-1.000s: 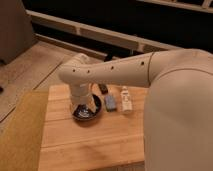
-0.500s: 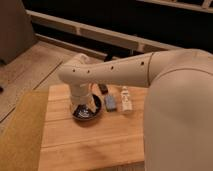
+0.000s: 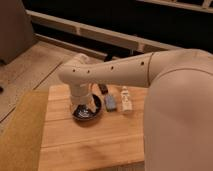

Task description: Push the ceramic bowl across the table

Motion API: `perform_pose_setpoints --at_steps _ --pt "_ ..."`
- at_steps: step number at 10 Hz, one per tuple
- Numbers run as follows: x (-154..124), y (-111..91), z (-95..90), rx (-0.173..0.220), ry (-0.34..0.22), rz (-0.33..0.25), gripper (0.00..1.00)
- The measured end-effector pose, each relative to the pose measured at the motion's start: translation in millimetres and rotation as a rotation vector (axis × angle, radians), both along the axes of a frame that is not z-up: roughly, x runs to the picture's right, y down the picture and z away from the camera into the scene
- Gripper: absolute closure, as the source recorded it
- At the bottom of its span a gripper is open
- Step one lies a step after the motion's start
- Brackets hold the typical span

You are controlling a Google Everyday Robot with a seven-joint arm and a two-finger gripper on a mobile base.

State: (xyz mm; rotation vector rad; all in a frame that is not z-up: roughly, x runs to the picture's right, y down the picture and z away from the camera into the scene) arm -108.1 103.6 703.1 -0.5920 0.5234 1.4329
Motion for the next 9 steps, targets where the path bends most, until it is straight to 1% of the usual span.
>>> perform_pose_setpoints --at_steps 6,8,9 --pt "0 -1 -0.4 0.002 0.000 -0.001 0.35" --pt "4 -6 -0.3 0.018 0.010 -0.008 0.35" --pt "10 -12 1.6 0.025 0.027 -0.006 0.35"
